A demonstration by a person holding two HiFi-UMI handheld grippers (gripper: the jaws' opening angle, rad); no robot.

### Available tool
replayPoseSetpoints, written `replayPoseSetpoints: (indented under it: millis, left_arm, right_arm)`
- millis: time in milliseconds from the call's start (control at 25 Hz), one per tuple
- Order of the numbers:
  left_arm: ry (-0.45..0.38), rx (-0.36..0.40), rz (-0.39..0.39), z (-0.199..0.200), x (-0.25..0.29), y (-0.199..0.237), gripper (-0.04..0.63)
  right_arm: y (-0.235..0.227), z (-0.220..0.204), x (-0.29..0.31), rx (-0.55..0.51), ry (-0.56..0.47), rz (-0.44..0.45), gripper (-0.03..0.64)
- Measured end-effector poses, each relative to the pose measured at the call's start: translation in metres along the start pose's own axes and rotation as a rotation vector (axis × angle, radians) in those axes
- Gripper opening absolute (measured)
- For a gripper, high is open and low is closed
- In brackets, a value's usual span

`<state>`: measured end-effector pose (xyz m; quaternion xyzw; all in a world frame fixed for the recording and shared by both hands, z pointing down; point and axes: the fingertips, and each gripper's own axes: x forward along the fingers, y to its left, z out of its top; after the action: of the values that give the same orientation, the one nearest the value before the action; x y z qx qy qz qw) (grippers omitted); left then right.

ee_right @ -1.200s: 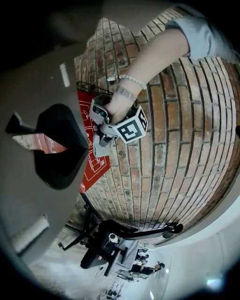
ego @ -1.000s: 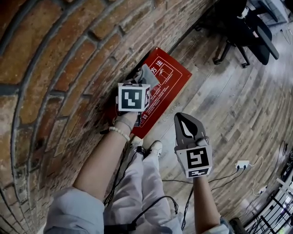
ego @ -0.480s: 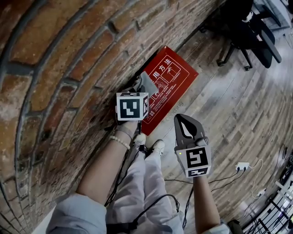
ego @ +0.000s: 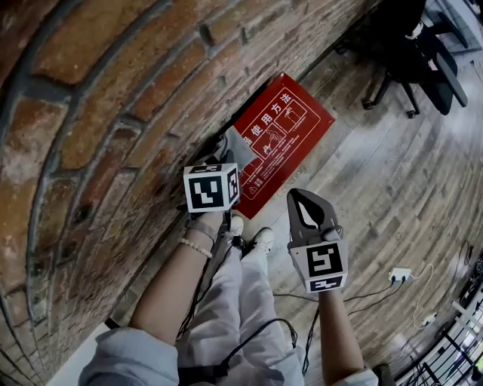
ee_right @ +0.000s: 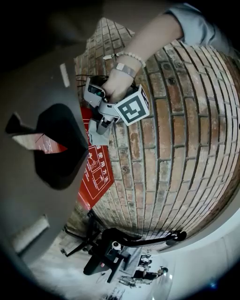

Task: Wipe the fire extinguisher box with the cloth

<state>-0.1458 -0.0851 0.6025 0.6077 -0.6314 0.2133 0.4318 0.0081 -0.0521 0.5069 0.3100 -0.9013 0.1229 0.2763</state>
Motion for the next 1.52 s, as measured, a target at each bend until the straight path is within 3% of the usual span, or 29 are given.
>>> replayPoseSetpoints:
  millis: [840, 1320, 1520]
  left_arm:
    - [-0.002, -0.017, 0.081, -0.041, -0.042, 0.042, 0.015]
    - [-0.016, -0.035, 0.076, -0.044, -0.046, 0.046, 0.015]
    - [-0.029, -0.038, 0.024, -0.035, -0.052, 0.033, 0.015]
  right_arm:
    - [0.019, -0.005, 0.004, -0.006, 0.022, 0.026, 0.011]
    - [0.014, -0.007, 0.003, 0.006, 0.022, 0.013, 0.011]
    - [0.004, -0.005, -0.001, 0.019, 0.011, -0.008, 0.011]
